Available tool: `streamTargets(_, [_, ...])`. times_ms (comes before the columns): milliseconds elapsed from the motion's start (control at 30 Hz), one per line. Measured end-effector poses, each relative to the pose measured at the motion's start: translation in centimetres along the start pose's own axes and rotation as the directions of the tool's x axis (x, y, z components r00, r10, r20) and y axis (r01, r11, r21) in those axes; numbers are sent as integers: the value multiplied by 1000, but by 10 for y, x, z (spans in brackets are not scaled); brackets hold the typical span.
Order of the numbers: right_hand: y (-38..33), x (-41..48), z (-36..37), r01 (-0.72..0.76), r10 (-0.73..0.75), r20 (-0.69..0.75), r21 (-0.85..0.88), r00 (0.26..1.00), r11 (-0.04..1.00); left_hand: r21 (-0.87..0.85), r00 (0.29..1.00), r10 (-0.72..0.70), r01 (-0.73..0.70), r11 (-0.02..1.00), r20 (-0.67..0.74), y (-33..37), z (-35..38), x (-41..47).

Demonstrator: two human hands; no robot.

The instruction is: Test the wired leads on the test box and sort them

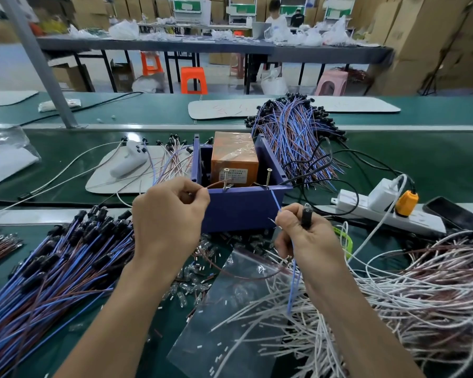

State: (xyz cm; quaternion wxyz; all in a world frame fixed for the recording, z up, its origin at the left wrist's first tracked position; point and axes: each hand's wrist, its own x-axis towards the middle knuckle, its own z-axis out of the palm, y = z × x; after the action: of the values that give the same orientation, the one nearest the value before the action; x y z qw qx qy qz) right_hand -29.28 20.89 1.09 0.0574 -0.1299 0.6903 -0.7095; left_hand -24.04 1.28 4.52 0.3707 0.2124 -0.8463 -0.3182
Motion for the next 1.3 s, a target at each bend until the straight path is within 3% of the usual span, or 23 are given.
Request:
streamTargets(100, [-2, -1, 1, 18, -18, 7, -7, 1000, 1000, -6, 999, 0, 1, 1000, 52, 0, -3, 1])
streamTargets(167, [-3, -2, 2, 20, -20, -4, 30, 1000, 999, -120, 975, -2, 29, 992, 221, -2, -8, 3])
streamTargets(233, [-4, -2, 4, 3, 0, -36, 81, 999, 997, -264, 908, 14, 107, 959, 420, 1, -14, 4])
streamTargets(300, [-6, -4, 7, -12, 16, -40, 108, 999, 994, -305, 859, 47, 130, 943, 510, 3, -17, 4])
streamTargets(467, [-7, -7, 8, 6, -3, -21, 147, 1000, 989, -289, 811, 76, 118, 950, 580, 7, -15, 3])
streamTargets(600, [-4, -6, 8, 36, -33, -46, 73, 998, 997, -295, 796, 73, 136, 946, 600, 8, -17, 2])
streamTargets(700, [-3, -4, 4, 50, -43, -117, 62, 992, 997, -267, 826, 23, 155, 951, 563, 5, -20, 5])
streamTargets(767, [-4, -5, -2, 62, -61, -90, 8, 994, 998, -249, 855, -28, 182, 951, 519, 1, -24, 10])
streamTargets(867, [-8, -10, -3, 46, -19, 96, -280, 995, 959, -178, 934, -68, 137, 974, 351, -2, -24, 14])
streamTargets(967, [-6, -13, 4, 95, -43, 119, -469, 992, 878, -70, 986, -35, 47, 996, 165, 1, -18, 11])
streamTargets(1133, [-8, -12, 4, 100, -103, 13, -407, 995, 908, -89, 997, -54, 59, 994, 63, -1, -10, 9])
streamTargets(1300, [-6, -11, 2, 84, -65, 63, -373, 996, 924, -121, 995, -64, 72, 990, 71, -4, -8, 9])
